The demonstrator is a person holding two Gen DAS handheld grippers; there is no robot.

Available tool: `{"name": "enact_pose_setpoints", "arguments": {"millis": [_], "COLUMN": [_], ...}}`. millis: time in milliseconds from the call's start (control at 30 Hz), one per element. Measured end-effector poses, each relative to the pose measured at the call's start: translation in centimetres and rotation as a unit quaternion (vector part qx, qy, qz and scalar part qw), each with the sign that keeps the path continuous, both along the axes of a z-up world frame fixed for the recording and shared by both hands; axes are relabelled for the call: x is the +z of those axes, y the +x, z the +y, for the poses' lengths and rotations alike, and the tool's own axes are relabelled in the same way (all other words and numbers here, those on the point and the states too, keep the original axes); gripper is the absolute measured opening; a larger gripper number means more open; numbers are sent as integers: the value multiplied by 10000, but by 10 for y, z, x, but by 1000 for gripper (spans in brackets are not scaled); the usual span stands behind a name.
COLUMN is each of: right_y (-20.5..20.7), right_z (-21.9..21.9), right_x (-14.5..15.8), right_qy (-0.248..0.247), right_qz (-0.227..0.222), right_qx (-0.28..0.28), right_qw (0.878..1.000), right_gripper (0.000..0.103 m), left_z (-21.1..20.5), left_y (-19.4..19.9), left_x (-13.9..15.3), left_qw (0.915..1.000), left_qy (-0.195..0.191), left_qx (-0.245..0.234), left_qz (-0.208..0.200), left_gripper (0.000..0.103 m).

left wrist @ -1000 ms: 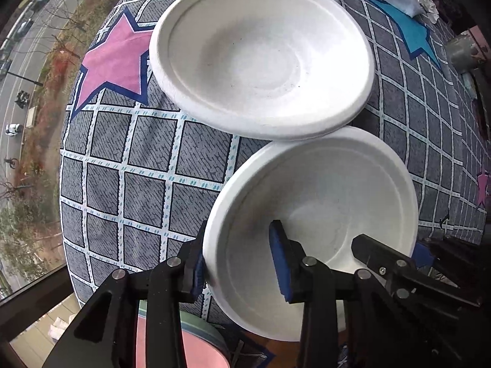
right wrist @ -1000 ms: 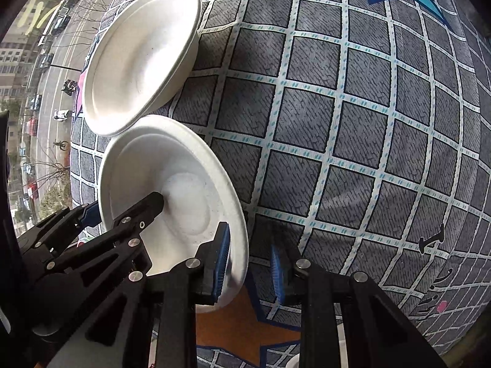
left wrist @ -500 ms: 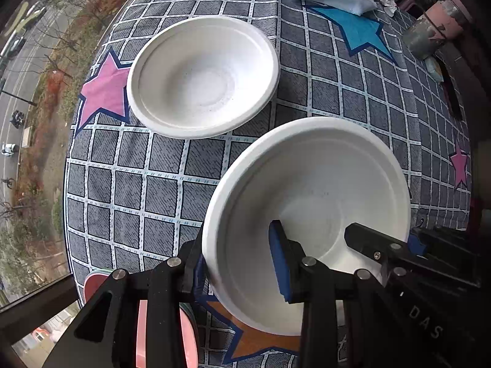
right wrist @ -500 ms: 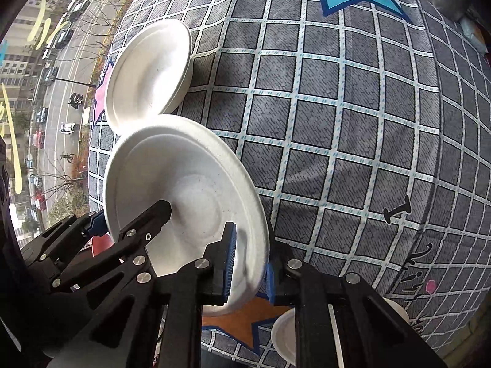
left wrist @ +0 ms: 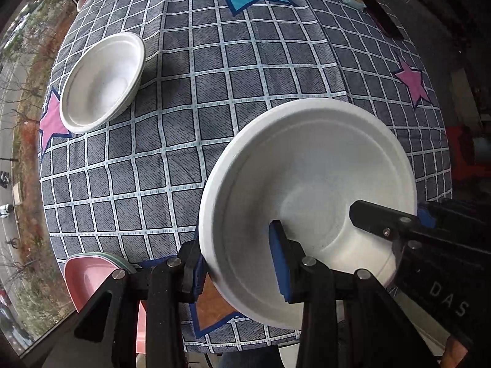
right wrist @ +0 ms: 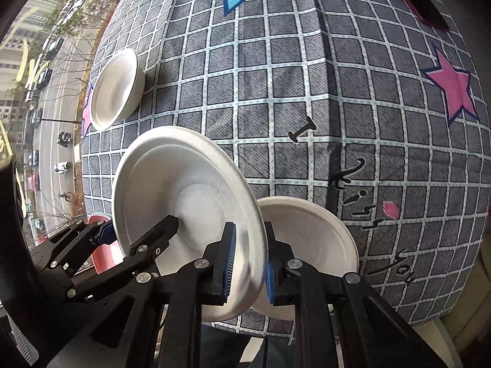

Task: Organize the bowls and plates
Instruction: 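Carry the second bowl with both grippers and lower it into the first bowl, then open both grippers and withdraw from the bowl stack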

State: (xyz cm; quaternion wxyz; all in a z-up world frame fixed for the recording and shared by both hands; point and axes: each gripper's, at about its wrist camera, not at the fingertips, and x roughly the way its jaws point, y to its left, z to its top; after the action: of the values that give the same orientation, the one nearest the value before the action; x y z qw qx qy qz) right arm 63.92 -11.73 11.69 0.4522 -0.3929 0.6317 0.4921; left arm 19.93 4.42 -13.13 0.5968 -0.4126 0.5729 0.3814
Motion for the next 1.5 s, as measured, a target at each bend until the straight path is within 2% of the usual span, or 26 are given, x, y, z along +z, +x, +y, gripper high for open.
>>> {"name": "enact_pose_setpoints", "arguments": {"millis": [233,533,600,667,733,800,833,900,933,967,1267,1433,1500], "right_y": [52,73,78,82,87,92,94,100,102,104,123,129,128], "right_z": [-46,-62,-63,-64,-65,-66,-65,-65,-64,-64,-63,-67,-67], "right_x": [-6,-10,-10,-9,-8,-8,-9,-9,-8,-5,11,12,13], "right_qy": [-213,-319,-331,-336,-373,-414,-434,-437,-403,-337,-210,-271,-264], "right_qz": [-25,-193,-206,-257,-351,-376,-349,-210,-173,-254,-737,-705,-711], "right_qx": [-494,-749,-803,-844,-880,-941,-987,-1125,-1187,-1224,-1313,-1413,-1393], "right_qw": [9986,9965,9960,9955,9948,9940,9936,9925,9920,9916,9884,9871,9873], "right_gripper": [19,19,19,20,20,20,24,61,92,97,98,98,98], "left_z": [-16,-23,-27,-29,-29,-27,-26,-25,-24,-24,-26,-20,-13], "left_y": [17,40,44,51,41,30,26,16,12,9,-18,-39,-62], "left_x": [-15,-24,-27,-39,-39,-37,-38,-40,-41,-42,-43,-41,-33], "left_qw": [9986,9966,9964,9970,9978,9986,9989,9995,9997,9998,9996,9995,9995], "left_qy": [-76,-139,-133,-73,-43,-61,-62,-87,-107,-132,-185,-163,-160], "left_qx": [-523,-815,-831,-761,-654,-526,-453,-284,-196,-113,200,250,273], "left_qz": [-16,-55,28,115,98,84,91,87,88,83,0,-42,-67], "left_gripper": [40,41,51,73,78,79,80,81,81,81,81,81,82]}}
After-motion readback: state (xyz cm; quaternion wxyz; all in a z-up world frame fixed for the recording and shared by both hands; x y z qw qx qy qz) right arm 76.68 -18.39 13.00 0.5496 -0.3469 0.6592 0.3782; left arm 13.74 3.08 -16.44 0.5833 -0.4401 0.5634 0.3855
